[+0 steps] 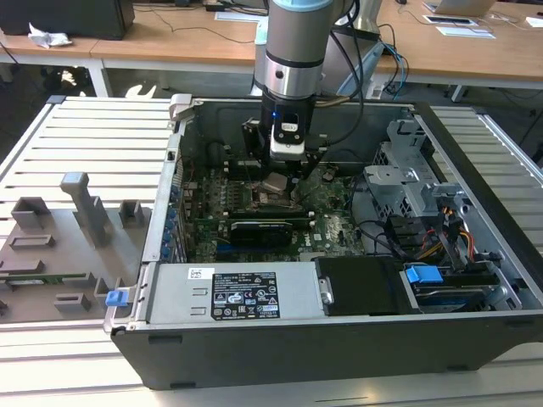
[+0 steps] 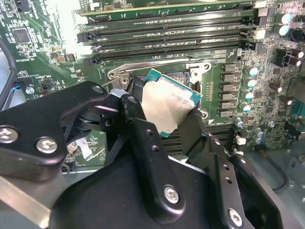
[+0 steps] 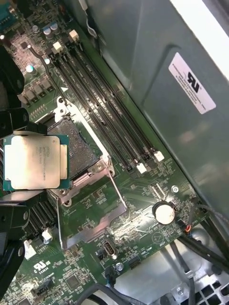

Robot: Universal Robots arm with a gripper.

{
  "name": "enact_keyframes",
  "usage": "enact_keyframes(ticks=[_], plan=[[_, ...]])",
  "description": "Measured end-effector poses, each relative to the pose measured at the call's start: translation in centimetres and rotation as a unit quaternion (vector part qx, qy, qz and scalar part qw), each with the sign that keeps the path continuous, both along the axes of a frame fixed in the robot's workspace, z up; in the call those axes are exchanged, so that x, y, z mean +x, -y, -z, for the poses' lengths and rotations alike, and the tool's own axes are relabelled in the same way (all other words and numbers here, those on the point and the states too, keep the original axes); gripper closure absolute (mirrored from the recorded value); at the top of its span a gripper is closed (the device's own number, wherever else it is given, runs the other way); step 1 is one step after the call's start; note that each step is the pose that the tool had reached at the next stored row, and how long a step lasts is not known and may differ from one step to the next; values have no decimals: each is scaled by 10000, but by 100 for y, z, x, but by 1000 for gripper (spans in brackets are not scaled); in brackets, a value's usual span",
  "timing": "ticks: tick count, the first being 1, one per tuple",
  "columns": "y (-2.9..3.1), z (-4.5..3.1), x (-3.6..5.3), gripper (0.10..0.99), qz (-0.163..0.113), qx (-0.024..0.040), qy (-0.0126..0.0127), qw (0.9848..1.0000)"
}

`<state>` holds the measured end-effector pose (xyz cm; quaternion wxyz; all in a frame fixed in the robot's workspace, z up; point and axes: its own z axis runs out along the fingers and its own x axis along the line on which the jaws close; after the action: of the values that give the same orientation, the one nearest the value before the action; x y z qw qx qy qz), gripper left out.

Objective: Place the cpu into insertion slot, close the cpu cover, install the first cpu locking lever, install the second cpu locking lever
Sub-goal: 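Place the cpu into insertion slot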

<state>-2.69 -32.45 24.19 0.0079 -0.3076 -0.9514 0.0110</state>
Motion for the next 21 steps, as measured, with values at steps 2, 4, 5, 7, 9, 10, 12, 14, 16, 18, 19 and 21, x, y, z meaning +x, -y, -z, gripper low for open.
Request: enact_keyframes(ticks=[2, 4, 5, 7, 9, 10, 12, 14, 16, 18, 19, 21], plan=[[0, 0, 0, 545, 114, 0, 0, 9999], [0, 0, 0, 545, 188, 0, 0, 9998], [0, 0, 2, 545, 253, -1, 0, 9997], [0, 0, 2, 545, 378, -2, 0, 9993], [0, 0, 2, 545, 483, -2, 0, 9988], [0, 0, 2, 545, 518, -3, 0, 9987], [0, 0, 2, 545, 616, -3, 0, 9981], [0, 0, 4, 545, 691, -4, 0, 9976], [0, 0, 4, 545, 794, -7, 0, 9968], [0, 0, 5, 545, 905, -7, 0, 9959], [0, 0, 5, 545, 977, -7, 0, 9952], [0, 0, 6, 545, 1040, -8, 0, 9946]])
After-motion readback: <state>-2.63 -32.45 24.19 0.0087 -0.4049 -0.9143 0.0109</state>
